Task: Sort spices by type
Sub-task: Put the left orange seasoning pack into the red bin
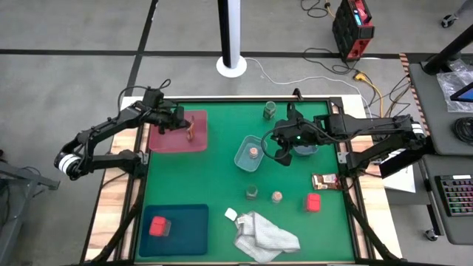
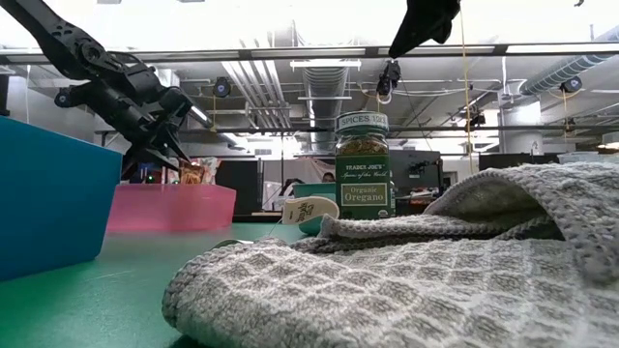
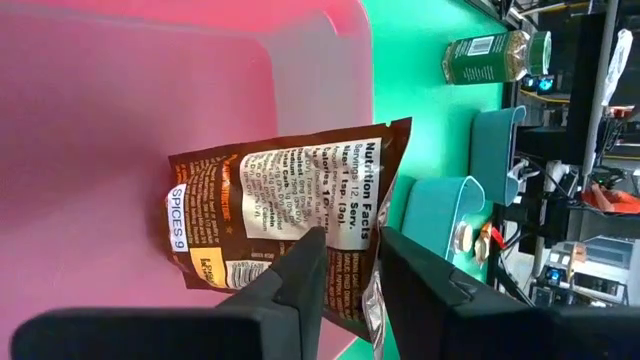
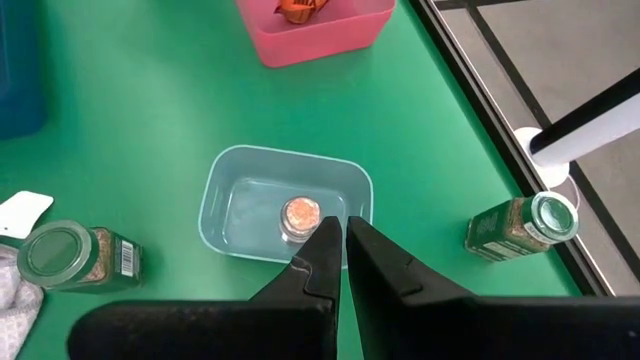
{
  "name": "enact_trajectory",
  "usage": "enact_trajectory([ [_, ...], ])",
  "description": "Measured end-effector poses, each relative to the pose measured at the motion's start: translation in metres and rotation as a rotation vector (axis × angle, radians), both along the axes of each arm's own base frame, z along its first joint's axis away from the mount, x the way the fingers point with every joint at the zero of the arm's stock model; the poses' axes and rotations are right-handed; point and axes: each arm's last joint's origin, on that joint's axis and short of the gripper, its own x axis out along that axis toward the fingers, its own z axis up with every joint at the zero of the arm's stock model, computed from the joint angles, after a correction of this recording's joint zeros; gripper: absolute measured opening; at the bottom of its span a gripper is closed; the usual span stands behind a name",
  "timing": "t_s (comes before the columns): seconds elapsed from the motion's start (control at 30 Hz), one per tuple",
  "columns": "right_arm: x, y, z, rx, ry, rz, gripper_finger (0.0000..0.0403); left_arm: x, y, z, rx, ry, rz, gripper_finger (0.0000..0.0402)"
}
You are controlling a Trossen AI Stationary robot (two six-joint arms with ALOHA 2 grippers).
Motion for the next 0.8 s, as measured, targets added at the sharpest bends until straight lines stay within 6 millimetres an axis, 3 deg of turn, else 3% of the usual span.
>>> enact_trajectory([
  [0.27, 0.0, 0.0, 0.0, 0.007, -0.003, -0.007, 0.0012, -0.002, -0.003, 0.003, 0.001, -0.002, -0.001, 0.0077],
  [0.8, 0.0, 0.0, 0.0, 0.006, 0.0, -0.005, 0.0012, -0.016, -0.02, 0.026, 0.057, -0.068, 0.028, 0.0078],
])
